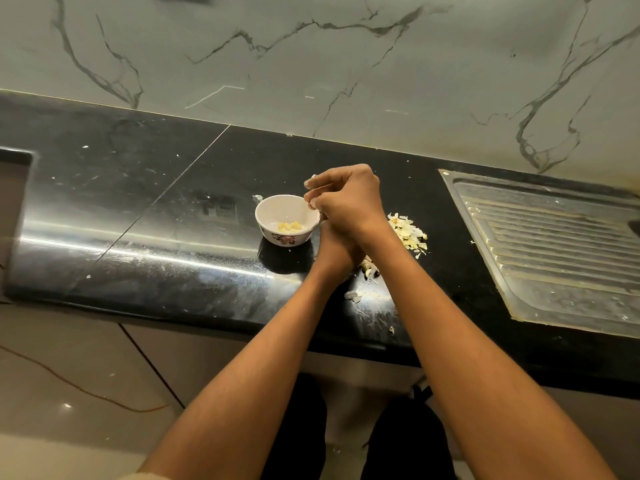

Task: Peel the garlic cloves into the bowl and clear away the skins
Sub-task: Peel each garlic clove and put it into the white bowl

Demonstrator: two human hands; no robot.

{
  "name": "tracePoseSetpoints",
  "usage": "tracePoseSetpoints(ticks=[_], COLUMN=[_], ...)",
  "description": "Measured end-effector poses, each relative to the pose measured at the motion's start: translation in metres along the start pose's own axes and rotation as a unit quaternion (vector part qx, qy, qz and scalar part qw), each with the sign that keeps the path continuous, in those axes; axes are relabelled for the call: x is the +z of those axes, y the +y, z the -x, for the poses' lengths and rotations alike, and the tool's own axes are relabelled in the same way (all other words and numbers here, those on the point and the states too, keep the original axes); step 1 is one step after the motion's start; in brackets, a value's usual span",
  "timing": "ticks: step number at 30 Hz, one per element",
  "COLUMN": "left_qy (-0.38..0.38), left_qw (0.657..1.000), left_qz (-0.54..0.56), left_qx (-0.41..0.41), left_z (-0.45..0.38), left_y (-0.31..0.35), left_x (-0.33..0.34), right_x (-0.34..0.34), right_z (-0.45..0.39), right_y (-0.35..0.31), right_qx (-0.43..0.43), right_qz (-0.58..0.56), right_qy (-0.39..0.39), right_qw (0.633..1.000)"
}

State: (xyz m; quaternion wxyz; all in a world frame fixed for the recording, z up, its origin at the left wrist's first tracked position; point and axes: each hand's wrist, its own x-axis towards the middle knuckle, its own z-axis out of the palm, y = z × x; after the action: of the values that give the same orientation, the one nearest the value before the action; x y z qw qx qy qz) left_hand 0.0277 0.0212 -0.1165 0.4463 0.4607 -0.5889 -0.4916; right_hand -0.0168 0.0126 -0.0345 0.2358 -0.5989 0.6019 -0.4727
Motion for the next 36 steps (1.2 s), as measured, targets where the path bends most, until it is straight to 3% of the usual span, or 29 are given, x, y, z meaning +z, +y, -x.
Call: tracePoseSetpoints(ticks=[3, 6, 9, 11, 14, 17, 27, 32, 36], left_qy=[0.037, 0.044, 0.048, 0.047, 0.029, 0.021, 0.019, 0.018, 0.019], left_qw=[0.996, 0.997, 0.996, 0.992, 0.989, 0.987, 0.984, 0.986, 0.987], left_qz=[0.054, 0.037, 0.066, 0.113, 0.145, 0.158, 0.168, 0.158, 0.151], left_qx=[0.060, 0.059, 0.045, 0.027, 0.022, 0.030, 0.046, 0.049, 0.055], left_z=[-0.002, -0.015, -0.025, -0.025, -0.023, -0.022, -0.023, -0.023, -0.023], left_y=[0.008, 0.004, 0.000, 0.004, 0.006, 0.004, 0.003, 0.002, 0.001], left_x=[0.002, 0.006, 0.007, 0.007, 0.008, 0.007, 0.007, 0.008, 0.008], right_x=[-0.009, -0.027, -0.049, -0.059, -0.070, -0.076, -0.082, -0.077, -0.073], right_z=[0.002, 0.006, 0.011, 0.016, 0.026, 0.036, 0.070, 0.074, 0.072], right_y=[0.008, 0.020, 0.043, 0.060, 0.078, 0.085, 0.093, 0.100, 0.104], right_qx=[0.024, 0.048, 0.066, 0.084, 0.092, 0.063, -0.097, -0.094, -0.091], right_qz=[-0.070, -0.129, -0.101, -0.026, 0.118, 0.170, 0.171, 0.219, 0.198], right_qy=[0.042, 0.100, 0.158, 0.166, 0.141, 0.092, 0.002, -0.028, 0.012], right_qw=[0.996, 0.985, 0.980, 0.982, 0.979, 0.979, 0.980, 0.971, 0.976])
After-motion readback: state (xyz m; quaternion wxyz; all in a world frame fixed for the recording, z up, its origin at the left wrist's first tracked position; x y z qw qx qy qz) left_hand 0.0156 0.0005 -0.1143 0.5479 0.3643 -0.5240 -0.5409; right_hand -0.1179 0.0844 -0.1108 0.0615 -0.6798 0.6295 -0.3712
